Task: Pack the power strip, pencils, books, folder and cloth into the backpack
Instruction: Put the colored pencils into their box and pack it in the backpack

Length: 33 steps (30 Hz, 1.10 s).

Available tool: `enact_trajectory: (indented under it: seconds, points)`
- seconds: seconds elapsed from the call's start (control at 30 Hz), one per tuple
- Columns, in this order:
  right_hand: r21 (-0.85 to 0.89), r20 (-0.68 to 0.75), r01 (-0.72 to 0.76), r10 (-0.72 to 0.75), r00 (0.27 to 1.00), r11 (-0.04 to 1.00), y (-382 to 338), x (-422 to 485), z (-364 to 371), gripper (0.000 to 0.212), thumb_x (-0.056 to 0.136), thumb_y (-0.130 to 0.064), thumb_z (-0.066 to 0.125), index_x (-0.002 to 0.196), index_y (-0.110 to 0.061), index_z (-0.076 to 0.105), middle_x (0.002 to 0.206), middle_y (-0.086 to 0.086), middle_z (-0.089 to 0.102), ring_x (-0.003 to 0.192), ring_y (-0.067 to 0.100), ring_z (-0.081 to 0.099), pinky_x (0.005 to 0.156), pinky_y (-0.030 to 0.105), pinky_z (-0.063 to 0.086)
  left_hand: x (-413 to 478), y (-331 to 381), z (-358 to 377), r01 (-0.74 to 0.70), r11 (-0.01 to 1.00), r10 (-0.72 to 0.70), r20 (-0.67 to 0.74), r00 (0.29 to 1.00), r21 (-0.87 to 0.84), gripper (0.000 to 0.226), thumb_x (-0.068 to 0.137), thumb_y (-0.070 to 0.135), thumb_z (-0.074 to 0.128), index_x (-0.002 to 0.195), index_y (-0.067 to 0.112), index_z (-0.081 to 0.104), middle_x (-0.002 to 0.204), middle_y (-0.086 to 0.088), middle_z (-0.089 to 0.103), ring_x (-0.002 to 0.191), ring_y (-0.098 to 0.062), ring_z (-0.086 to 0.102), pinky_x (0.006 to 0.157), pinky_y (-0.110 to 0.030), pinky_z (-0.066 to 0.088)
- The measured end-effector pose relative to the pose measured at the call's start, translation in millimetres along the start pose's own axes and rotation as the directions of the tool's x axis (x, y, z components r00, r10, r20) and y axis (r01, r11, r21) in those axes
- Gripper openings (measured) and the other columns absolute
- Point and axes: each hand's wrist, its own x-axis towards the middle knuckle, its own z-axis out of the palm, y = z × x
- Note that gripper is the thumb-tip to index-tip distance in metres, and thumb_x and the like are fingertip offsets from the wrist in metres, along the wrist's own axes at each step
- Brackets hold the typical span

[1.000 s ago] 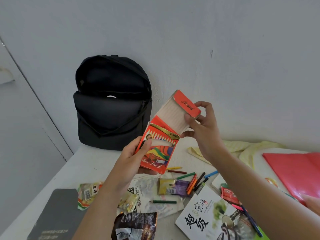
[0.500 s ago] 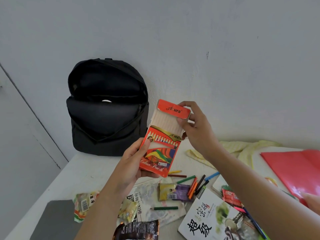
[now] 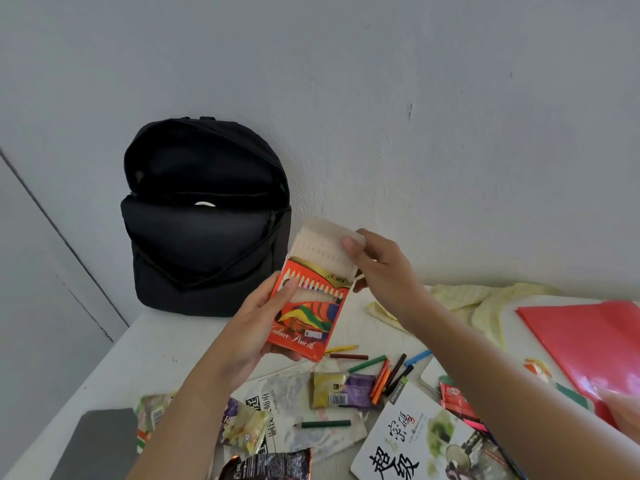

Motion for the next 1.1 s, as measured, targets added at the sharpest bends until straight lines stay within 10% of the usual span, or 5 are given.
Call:
enact_trajectory:
  seconds: [0.23, 0.53, 0.83, 1.1]
  points:
    - [0.214, 0.099, -0.169, 0.150, 0.984, 0.962, 8, 0, 20, 0.027, 0.104, -0.030, 0.050, 0.107, -0.008, 0.065, 0.095, 0.017, 0.070, 0.085, 0.022, 0.069, 0.076, 0.041, 0.059, -11, -8, -5, -0.021, 0.998, 0.021, -0.007, 1.000, 0.066, 0.027, 0.098, 0.046, 0.054, 0.124, 0.042, 0.053, 0.113, 0.004, 0.076, 0.098, -0.020, 0.076, 0.087, -0.041, 0.059]
    - [0.139, 0.106, -0.241, 0.227, 0.968, 0.961, 35, -6, 47, 0.015, 0.101, -0.027, 0.056, 0.101, -0.014, 0.065, 0.078, 0.007, 0.069, 0.066, 0.018, 0.067, 0.063, 0.031, 0.049, -31, -27, -27, -0.124, 0.992, 0.118, -0.233, 0.965, -0.010, 0.032, 0.100, 0.019, 0.061, 0.118, 0.044, 0.051, 0.110, -0.003, 0.075, 0.087, -0.029, 0.078, 0.060, -0.030, 0.062]
    - [-0.557, 0.215, -0.071, 0.226, 0.950, 0.827, 101, -28, 43, 0.012, 0.094, -0.019, 0.057, 0.086, -0.021, 0.066, 0.083, -0.002, 0.069, 0.069, 0.013, 0.061, 0.054, 0.013, 0.041, -15, -93, -44, -0.025, 1.000, 0.028, -0.327, 0.945, 0.013, 0.043, 0.101, 0.014, 0.061, 0.128, 0.046, 0.053, 0.133, 0.000, 0.060, 0.103, -0.029, 0.073, 0.066, -0.032, 0.063]
    - [-0.700, 0.204, 0.004, 0.194, 0.960, 0.714, 117, -26, 51, 0.011, 0.091, -0.018, 0.060, 0.098, -0.021, 0.068, 0.094, -0.005, 0.066, 0.079, 0.013, 0.060, 0.067, 0.026, 0.048, 3, -111, -37, -0.018, 0.997, 0.000, -0.250, 0.968, -0.069, 0.046, 0.099, 0.012, 0.064, 0.131, 0.041, 0.052, 0.131, 0.006, 0.061, 0.107, -0.025, 0.072, 0.070, -0.032, 0.063]
